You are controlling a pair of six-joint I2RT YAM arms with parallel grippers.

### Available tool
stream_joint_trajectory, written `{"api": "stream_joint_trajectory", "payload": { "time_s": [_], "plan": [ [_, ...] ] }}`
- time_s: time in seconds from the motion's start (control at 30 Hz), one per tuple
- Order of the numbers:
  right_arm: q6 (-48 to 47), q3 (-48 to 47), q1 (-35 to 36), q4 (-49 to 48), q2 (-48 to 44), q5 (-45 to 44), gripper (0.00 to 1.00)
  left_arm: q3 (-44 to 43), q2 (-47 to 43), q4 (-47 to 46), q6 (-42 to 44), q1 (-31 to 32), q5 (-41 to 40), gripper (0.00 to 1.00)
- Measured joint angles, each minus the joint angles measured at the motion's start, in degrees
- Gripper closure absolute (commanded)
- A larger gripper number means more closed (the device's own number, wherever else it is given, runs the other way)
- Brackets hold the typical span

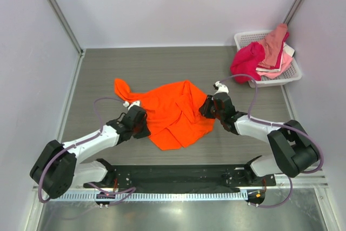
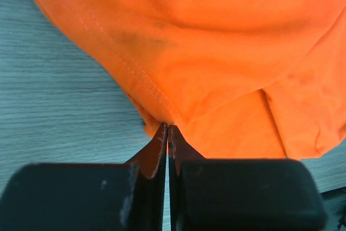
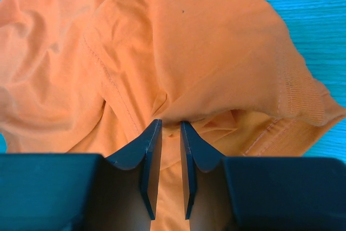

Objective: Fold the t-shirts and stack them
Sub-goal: Flatten the tshirt out

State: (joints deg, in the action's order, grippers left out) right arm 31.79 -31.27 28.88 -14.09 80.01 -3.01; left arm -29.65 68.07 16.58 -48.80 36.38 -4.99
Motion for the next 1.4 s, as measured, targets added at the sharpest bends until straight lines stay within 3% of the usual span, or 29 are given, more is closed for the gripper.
{"api": "stream_joint_trajectory", "payload": {
  "time_s": [0.1,0.2,0.3,0.43,0.7,0.87,1.17,1.23,1.33,1.4],
  "plan": [
    [0.0,0.0,0.0,-0.5,0.0,0.7,0.72,-1.3,0.0,0.7,0.1,0.0,-0.7,1.00],
    [-0.1,0.3,0.0,-1.0,0.0,1.6,0.56,-3.2,-1.2,2.7,0.9,0.0,-2.1,1.00],
    [-0.5,0.8,0.3,-0.9,-0.3,3.1,0.48,-6.2,-2.9,5.8,1.7,0.0,-3.8,1.00],
    [-2.6,0.6,4.8,1.1,-1.5,1.2,0.44,-10.6,-5.0,8.8,3.0,-0.5,-5.4,1.00],
    [-6.5,-4.8,14.1,7.7,0.1,-7.3,0.48,-13.7,-5.7,11.6,5.0,-5.0,-5.1,1.00],
    [-7.8,-8.7,16.0,11.4,5.8,-11.9,0.54,-13.7,-5.7,12.5,5.8,-8.3,-3.9,1.00],
    [-8.7,-10.8,18.4,16.9,10.0,-17.0,0.55,-13.7,-5.0,12.5,5.7,-10.3,-2.7,1.00],
    [-8.8,-10.8,18.7,17.2,10.0,-17.4,0.61,-13.7,-4.7,12.5,5.7,-10.3,-2.5,1.00],
    [-9.2,-10.8,19.0,17.7,10.0,-18.4,0.81,-13.7,-4.3,12.5,5.7,-10.3,-2.4,1.00],
    [-9.2,-10.8,19.1,18.0,10.0,-19.1,0.83,-13.7,-4.2,12.5,5.7,-10.4,-2.4,1.00]
  ]
}}
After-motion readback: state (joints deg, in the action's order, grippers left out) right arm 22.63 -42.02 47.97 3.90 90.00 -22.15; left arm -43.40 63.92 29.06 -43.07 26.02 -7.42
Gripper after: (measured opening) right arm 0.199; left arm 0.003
